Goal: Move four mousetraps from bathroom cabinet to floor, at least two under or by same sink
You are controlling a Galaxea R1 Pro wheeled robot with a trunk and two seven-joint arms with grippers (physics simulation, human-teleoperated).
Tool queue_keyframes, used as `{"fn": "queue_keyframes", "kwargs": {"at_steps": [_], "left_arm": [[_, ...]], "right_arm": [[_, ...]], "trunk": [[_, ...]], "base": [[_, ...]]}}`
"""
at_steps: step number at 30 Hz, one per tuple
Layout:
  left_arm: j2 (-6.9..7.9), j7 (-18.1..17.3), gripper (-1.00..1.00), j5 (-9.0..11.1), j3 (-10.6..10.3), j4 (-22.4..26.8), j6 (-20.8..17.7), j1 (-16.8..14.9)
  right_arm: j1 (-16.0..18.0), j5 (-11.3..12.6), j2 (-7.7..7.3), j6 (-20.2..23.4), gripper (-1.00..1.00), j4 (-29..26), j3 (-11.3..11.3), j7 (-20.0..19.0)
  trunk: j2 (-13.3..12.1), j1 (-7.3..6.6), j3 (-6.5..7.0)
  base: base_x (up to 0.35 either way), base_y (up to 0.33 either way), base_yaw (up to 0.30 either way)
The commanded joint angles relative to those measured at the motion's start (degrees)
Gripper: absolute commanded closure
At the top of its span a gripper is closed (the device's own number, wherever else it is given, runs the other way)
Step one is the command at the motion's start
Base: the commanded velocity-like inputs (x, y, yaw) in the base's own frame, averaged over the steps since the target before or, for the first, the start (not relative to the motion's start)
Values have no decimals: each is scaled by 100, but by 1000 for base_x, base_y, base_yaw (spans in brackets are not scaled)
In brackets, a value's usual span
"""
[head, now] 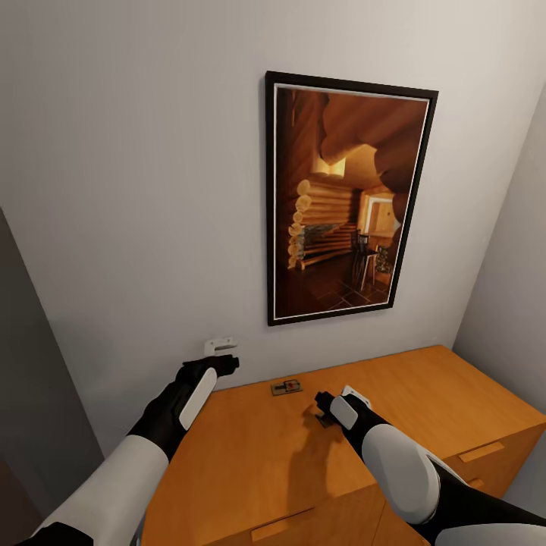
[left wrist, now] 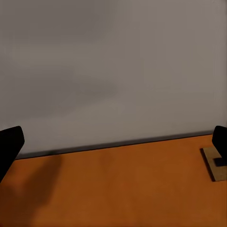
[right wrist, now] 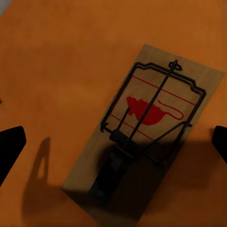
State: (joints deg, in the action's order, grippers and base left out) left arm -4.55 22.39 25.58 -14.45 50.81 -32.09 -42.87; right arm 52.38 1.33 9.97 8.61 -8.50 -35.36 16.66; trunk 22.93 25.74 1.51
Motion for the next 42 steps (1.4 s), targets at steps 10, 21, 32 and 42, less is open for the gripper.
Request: {"fn": "queue_keyframes", "kwargs": {"at_steps": [10, 21, 32, 42], "left_arm": [[-17, 55, -100, 60, -16, 10, -15, -2], [-23, 55, -100, 60, -23, 10, -25, -2], [-20, 55, -100, 59, -23, 11, -25, -2], [-28, 54, -100, 61, -23, 16, -26, -2]], "right_arm": [[-43, -20, 3, 37, -100, -11, -32, 56], [-43, -19, 3, 34, -100, -11, -32, 56], [-43, -19, 3, 28, -100, -11, -32, 64], [-43, -15, 3, 40, -100, -11, -32, 59]], "trunk": [[-1, 4, -5], [-1, 4, -5], [-1, 4, -5], [-1, 4, -5]], "base": [[0, 0, 0], [0, 0, 0], [0, 0, 0], [0, 0, 0]]}}
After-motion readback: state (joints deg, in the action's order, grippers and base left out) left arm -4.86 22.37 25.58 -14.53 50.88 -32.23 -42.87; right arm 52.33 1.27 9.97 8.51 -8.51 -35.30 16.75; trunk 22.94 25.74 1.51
